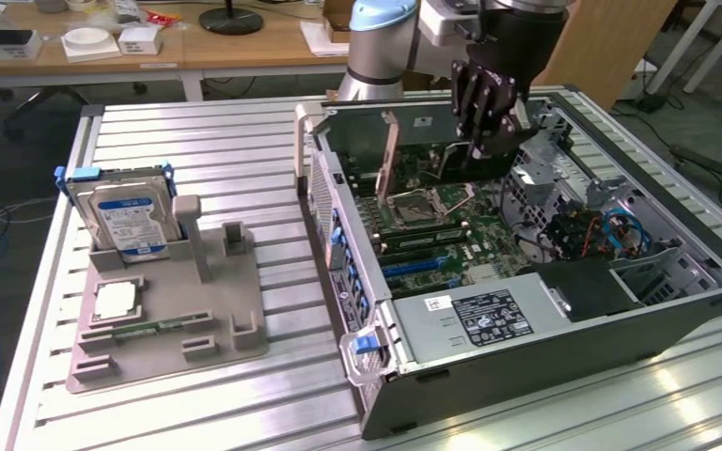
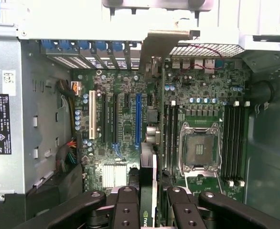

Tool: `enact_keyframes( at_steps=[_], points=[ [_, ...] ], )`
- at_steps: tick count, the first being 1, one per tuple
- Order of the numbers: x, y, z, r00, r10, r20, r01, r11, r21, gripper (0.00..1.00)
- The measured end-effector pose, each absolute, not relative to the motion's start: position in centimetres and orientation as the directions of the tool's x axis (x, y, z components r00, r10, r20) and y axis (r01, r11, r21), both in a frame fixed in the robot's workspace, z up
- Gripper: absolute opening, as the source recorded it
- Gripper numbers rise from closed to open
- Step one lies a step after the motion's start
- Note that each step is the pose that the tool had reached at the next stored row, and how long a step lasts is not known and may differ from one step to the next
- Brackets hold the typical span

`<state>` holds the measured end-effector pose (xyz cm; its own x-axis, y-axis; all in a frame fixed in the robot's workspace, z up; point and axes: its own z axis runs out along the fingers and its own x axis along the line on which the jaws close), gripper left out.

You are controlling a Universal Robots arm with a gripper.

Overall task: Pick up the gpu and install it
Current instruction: 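Insert the gpu into the slot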

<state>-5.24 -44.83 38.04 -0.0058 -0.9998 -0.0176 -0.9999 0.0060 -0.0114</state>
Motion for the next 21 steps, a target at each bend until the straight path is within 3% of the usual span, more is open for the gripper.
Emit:
enact_keyframes(
  at_steps=[21],
  points=[
    [-5.75, -45.38, 37.02, -0.006, -1.000, -0.017, -1.000, 0.006, -0.011, 0.27]
  ],
)
